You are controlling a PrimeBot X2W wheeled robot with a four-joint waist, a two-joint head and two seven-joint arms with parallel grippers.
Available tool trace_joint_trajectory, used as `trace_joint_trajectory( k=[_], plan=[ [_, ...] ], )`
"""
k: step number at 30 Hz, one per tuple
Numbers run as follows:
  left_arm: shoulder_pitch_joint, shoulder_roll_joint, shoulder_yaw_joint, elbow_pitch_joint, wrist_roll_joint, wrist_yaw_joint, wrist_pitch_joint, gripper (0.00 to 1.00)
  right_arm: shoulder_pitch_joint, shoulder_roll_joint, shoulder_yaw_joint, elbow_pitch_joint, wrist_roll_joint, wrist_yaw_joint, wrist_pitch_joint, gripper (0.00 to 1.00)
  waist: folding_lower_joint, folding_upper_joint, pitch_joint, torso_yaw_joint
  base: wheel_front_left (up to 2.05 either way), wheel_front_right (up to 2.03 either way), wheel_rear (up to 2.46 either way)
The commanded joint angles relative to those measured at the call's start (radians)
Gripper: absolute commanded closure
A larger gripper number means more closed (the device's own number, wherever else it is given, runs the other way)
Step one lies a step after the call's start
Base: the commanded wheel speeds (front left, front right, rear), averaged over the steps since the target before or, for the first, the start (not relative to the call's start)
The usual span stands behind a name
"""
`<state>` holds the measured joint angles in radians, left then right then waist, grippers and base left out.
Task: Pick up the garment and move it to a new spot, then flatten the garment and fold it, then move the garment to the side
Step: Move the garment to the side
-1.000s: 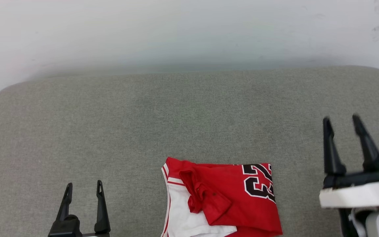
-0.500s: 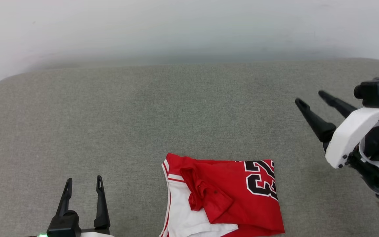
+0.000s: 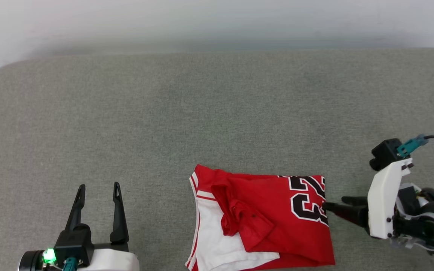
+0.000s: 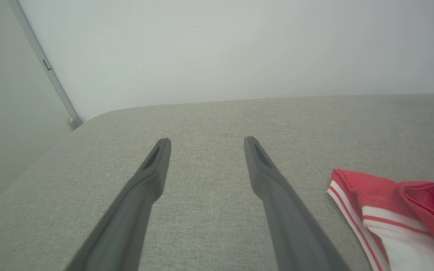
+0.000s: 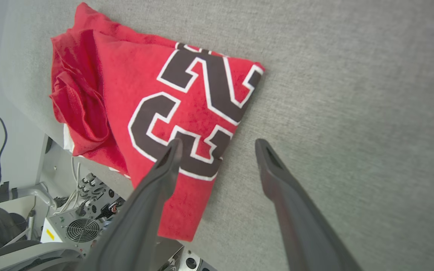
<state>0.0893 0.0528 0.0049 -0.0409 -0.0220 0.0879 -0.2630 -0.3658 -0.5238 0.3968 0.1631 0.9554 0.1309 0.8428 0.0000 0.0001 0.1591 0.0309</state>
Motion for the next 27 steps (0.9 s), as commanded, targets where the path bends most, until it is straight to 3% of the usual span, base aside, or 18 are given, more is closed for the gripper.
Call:
trace_joint_trajectory(
  k=[1,12,17,18,19,20,27],
  plan=[
    [-0.018,-0.001,0.000,0.002,-0.003,-0.004,-0.002,0.00,0.013,0.018,0.003,0.010,0.014,0.000,-0.001,0.00,0.0000,-0.0001,0.022,0.012,0.00,0.00,0.00],
    [-0.087,-0.001,-0.006,0.013,-0.001,-0.023,-0.002,0.00,0.028,0.107,0.110,0.129,0.010,-0.001,-0.028,0.00,0.0000,-0.0001,0.113,0.054,0.00,0.00,0.00],
    [-0.103,-0.002,-0.013,0.020,-0.004,-0.018,-0.002,0.00,0.054,0.106,0.191,0.174,-0.014,-0.001,-0.047,0.00,0.0000,-0.0001,0.124,0.066,0.00,0.00,0.00],
    [-0.103,-0.002,-0.013,0.022,-0.004,-0.018,-0.002,0.00,0.052,0.103,0.201,0.178,-0.018,-0.002,-0.058,0.18,0.0000,-0.0001,0.123,0.067,0.00,0.00,0.00],
    [-0.102,-0.002,-0.015,0.023,-0.004,-0.017,-0.002,0.00,0.049,0.101,0.210,0.178,-0.017,-0.002,-0.067,0.79,0.0000,-0.0001,0.121,0.067,0.00,0.00,0.00],
    [-0.100,-0.002,-0.015,0.025,-0.005,-0.017,-0.002,0.00,0.041,0.098,0.214,0.174,-0.017,-0.001,-0.081,1.00,0.0000,-0.0001,0.116,0.067,0.00,0.00,0.00],
    [-0.066,-0.002,-0.016,0.031,-0.005,-0.010,-0.002,0.00,-0.042,0.049,0.226,0.113,0.000,-0.001,-0.180,1.00,0.0000,-0.0001,0.060,0.058,0.00,0.00,0.00]
  ],
)
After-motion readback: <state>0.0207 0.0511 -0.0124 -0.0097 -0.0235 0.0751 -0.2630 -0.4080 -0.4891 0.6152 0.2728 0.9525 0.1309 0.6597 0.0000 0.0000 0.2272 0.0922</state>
